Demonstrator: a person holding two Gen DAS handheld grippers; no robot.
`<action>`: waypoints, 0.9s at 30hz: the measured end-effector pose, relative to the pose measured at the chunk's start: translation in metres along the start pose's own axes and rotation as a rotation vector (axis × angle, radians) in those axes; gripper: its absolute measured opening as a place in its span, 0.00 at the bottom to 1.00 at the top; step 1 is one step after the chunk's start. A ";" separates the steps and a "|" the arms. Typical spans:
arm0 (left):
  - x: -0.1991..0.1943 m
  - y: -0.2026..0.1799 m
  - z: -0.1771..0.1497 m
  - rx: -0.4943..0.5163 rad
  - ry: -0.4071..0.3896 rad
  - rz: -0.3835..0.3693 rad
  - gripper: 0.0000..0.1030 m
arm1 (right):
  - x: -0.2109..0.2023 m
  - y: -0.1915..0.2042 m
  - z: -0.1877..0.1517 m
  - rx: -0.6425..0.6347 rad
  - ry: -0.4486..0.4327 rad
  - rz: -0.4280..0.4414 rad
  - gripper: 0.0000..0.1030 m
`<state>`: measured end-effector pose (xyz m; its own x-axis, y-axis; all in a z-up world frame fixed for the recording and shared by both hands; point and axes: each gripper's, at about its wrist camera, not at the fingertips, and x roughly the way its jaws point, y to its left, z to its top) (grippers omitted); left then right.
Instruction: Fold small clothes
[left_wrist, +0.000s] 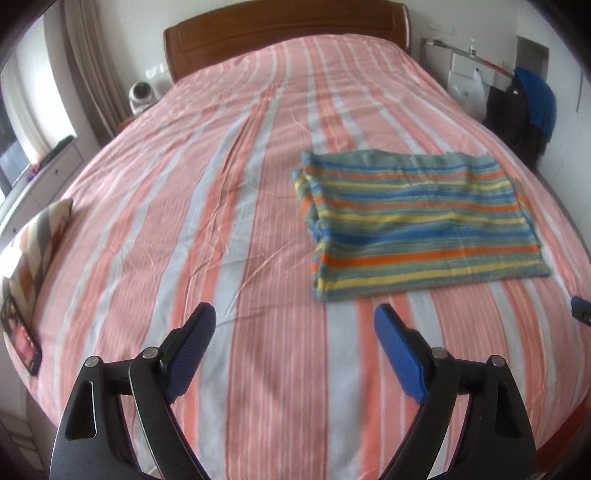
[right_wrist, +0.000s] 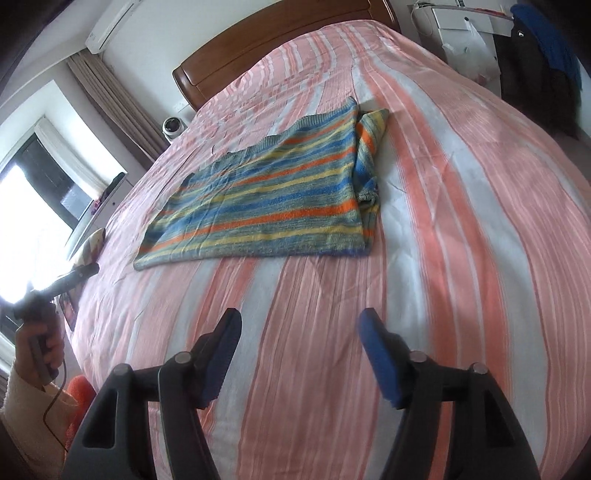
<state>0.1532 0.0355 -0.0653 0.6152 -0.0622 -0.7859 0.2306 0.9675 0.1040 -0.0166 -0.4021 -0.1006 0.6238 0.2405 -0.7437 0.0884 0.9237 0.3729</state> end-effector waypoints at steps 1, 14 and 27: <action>0.000 -0.004 0.000 0.005 -0.006 0.003 0.87 | -0.002 0.002 0.000 -0.009 -0.005 -0.003 0.64; 0.036 -0.202 -0.031 0.330 0.021 -0.260 0.87 | -0.014 -0.045 0.023 0.078 -0.070 -0.003 0.64; 0.090 -0.330 0.008 0.517 -0.088 -0.295 0.08 | 0.052 -0.121 0.132 0.199 0.085 0.172 0.64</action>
<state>0.1388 -0.2914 -0.1657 0.5241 -0.3512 -0.7759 0.7245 0.6626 0.1895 0.1078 -0.5408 -0.1109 0.5759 0.4211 -0.7007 0.1424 0.7923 0.5933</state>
